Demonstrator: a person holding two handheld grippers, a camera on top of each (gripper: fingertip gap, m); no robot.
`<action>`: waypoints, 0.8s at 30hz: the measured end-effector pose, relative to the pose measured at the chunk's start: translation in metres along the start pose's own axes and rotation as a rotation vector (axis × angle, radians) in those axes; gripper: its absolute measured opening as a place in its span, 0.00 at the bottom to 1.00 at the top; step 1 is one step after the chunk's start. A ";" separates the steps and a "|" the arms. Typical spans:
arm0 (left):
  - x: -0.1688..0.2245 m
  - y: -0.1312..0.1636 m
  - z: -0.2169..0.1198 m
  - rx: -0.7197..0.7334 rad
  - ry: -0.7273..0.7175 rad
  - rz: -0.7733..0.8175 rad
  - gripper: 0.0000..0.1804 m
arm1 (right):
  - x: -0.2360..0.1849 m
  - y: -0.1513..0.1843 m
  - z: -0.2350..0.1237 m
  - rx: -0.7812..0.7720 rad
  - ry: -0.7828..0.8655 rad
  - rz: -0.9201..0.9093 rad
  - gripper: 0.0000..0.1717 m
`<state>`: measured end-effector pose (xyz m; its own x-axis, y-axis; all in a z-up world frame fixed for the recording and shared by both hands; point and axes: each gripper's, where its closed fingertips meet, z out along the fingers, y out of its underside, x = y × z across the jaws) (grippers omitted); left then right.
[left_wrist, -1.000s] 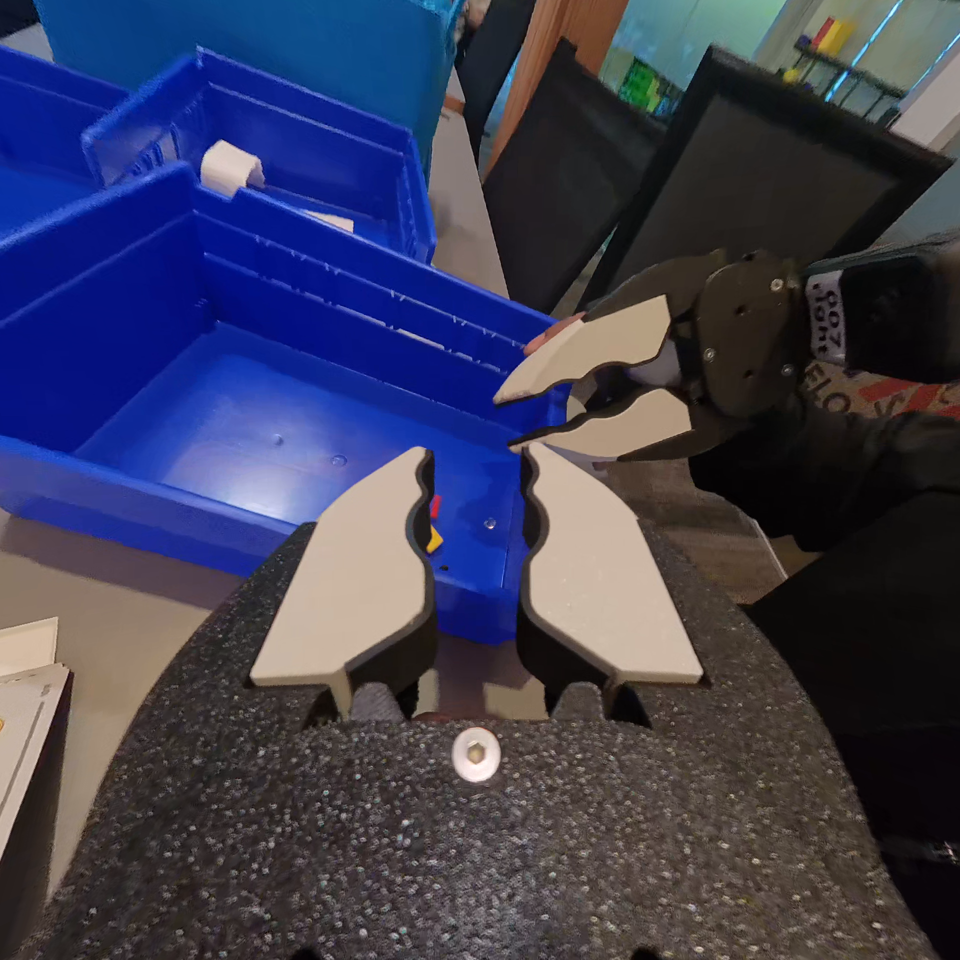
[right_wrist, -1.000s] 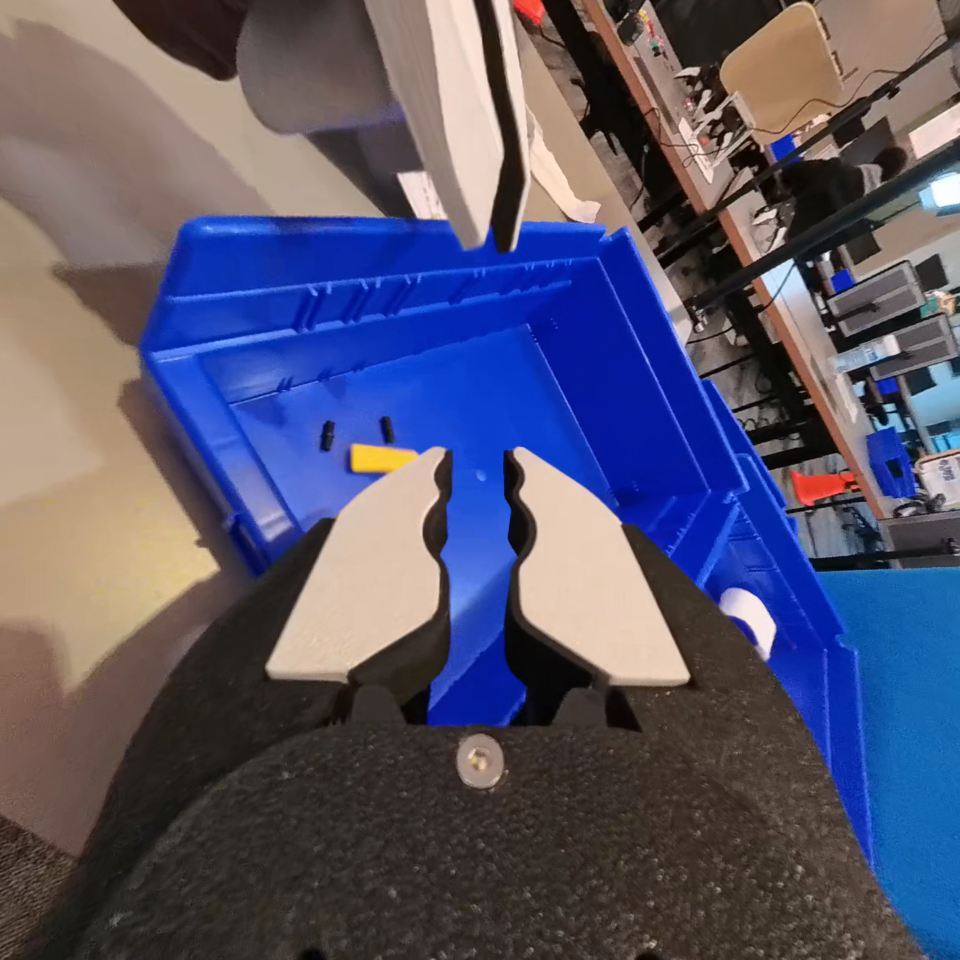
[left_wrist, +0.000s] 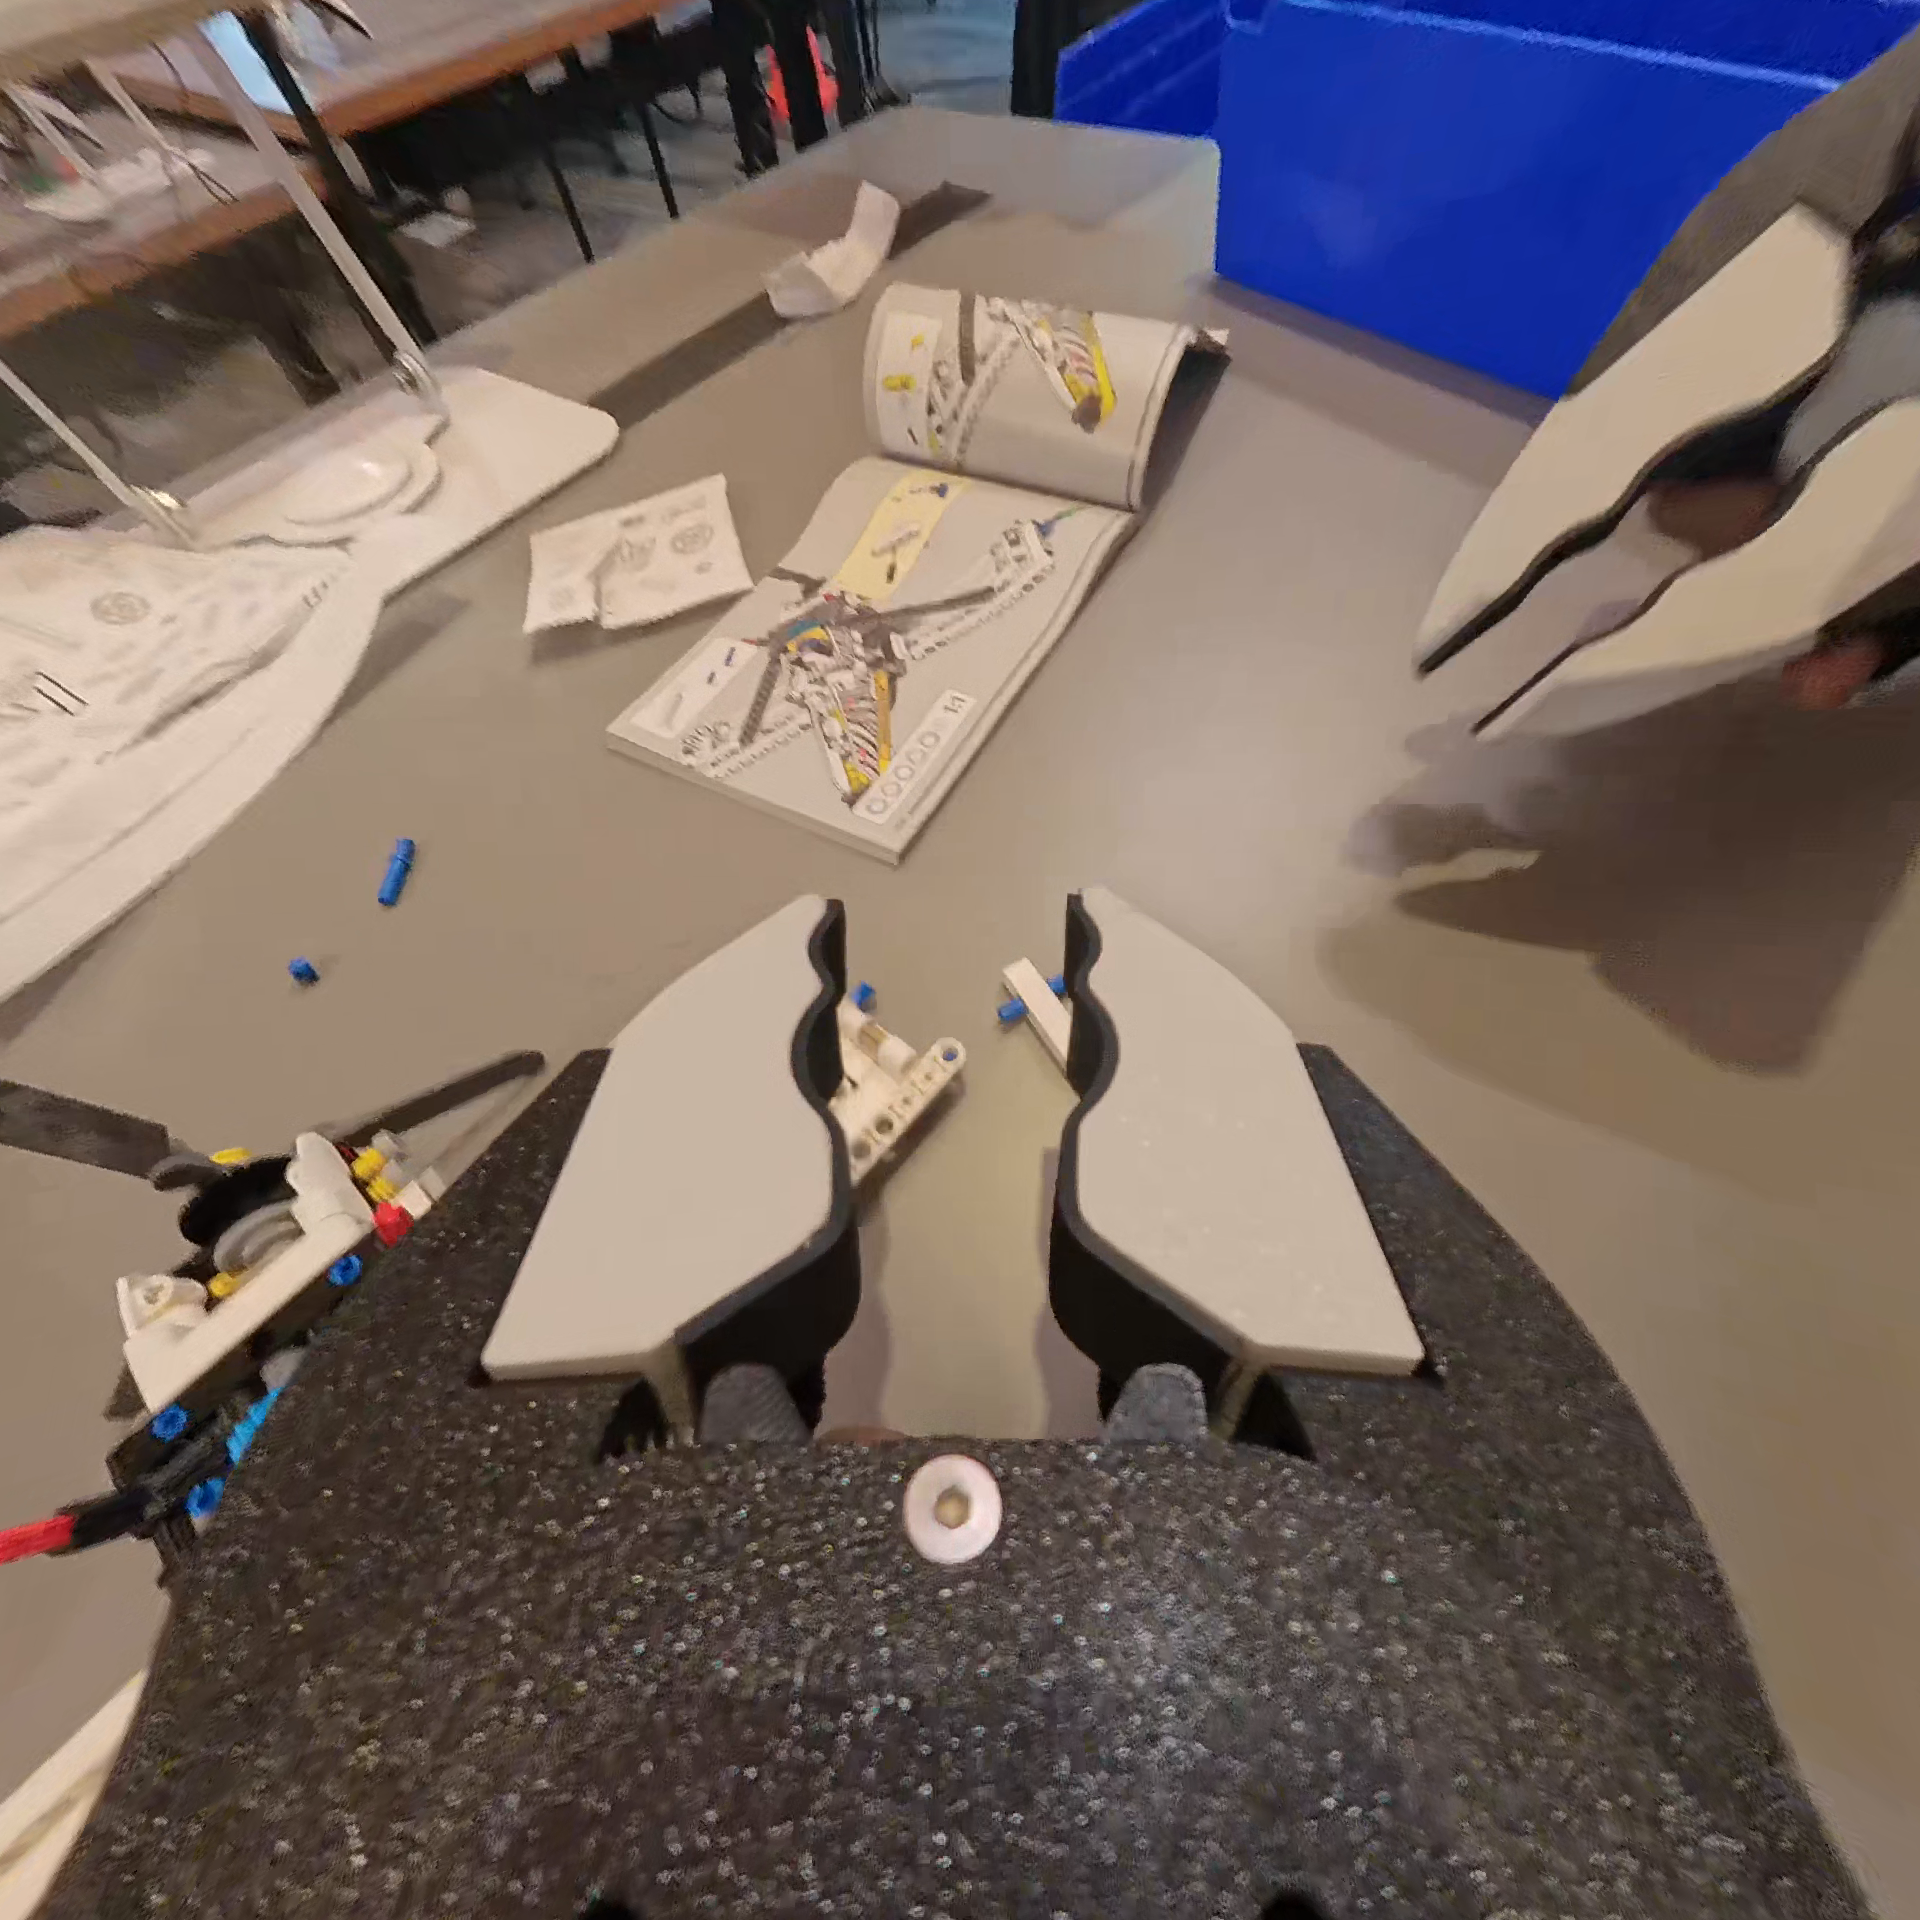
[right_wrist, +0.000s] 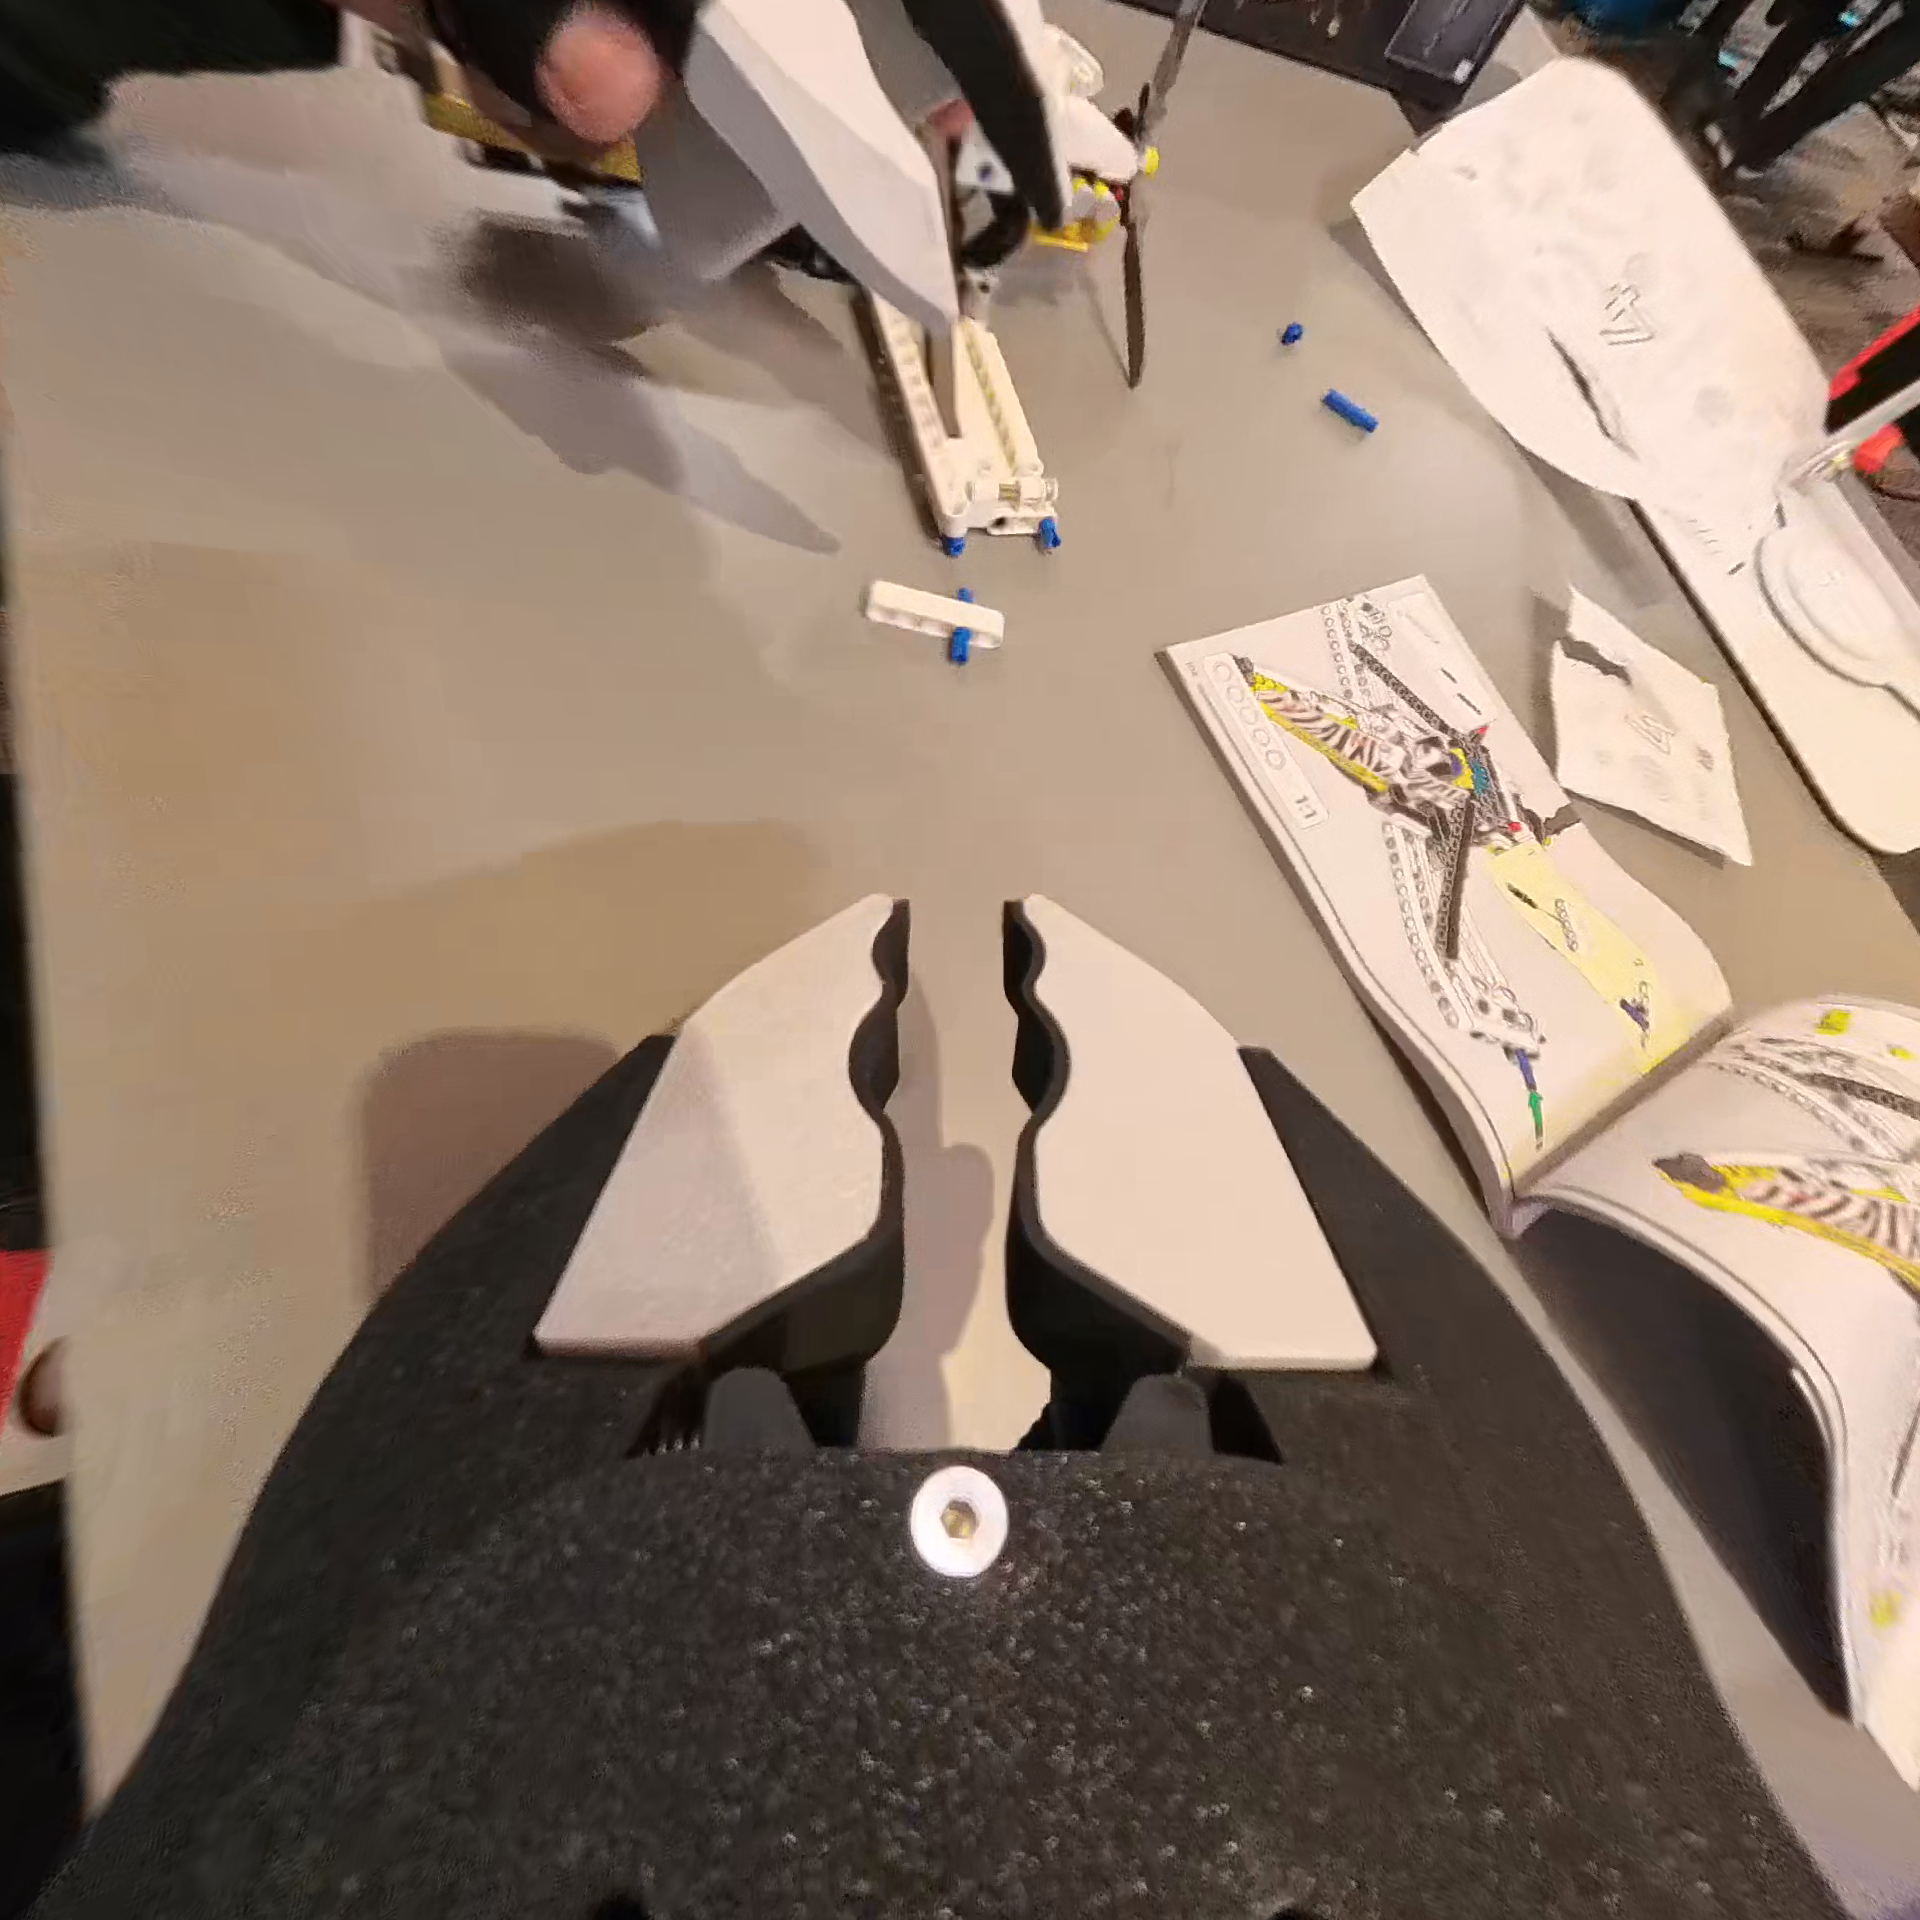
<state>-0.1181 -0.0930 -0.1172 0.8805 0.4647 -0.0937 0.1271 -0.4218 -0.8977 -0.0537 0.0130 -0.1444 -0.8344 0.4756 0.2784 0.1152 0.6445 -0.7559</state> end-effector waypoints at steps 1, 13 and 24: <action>-0.003 -0.006 0.003 0.028 -0.018 0.011 0.23 | 0.005 0.002 0.009 -0.011 0.016 0.003 0.10; -0.021 -0.080 0.060 0.208 -0.064 -0.157 0.22 | 0.052 0.004 0.054 -0.014 0.039 0.017 0.13; -0.025 -0.050 0.090 0.189 -0.124 -0.136 0.21 | 0.058 0.018 0.053 0.030 -0.001 0.110 0.15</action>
<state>-0.1875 -0.0137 -0.1081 0.7972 0.6037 -0.0084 0.1422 -0.2013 -0.9691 -0.1290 0.0201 -0.1734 -0.8183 0.5417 0.1921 0.1897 0.5701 -0.7994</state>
